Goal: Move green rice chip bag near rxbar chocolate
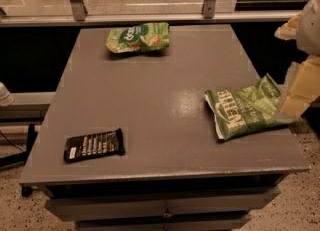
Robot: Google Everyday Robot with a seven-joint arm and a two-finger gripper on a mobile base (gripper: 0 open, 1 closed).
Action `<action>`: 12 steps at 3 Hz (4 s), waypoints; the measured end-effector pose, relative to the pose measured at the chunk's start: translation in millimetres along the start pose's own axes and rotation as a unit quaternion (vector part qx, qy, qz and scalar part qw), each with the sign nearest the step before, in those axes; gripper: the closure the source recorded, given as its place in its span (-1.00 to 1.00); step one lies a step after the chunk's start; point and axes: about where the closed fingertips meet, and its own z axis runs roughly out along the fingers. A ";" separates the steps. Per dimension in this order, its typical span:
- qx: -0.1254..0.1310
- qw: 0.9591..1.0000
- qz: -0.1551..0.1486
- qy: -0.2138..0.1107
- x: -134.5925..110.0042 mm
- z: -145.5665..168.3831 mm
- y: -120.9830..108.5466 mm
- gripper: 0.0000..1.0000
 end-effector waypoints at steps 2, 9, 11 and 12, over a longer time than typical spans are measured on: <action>0.006 1.000 -0.003 -0.011 -7.9 1.6 -2.4 -1.00; 0.068 0.952 0.095 -0.283 -272.5 211.5 -248.5 -1.00; 0.025 0.951 0.085 -0.296 -305.3 238.8 -231.2 -0.19; 0.009 0.952 0.065 -0.299 -309.9 237.6 -215.1 0.27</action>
Offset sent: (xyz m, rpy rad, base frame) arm 0.0105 0.0147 -0.0037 0.0372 -0.0200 0.0192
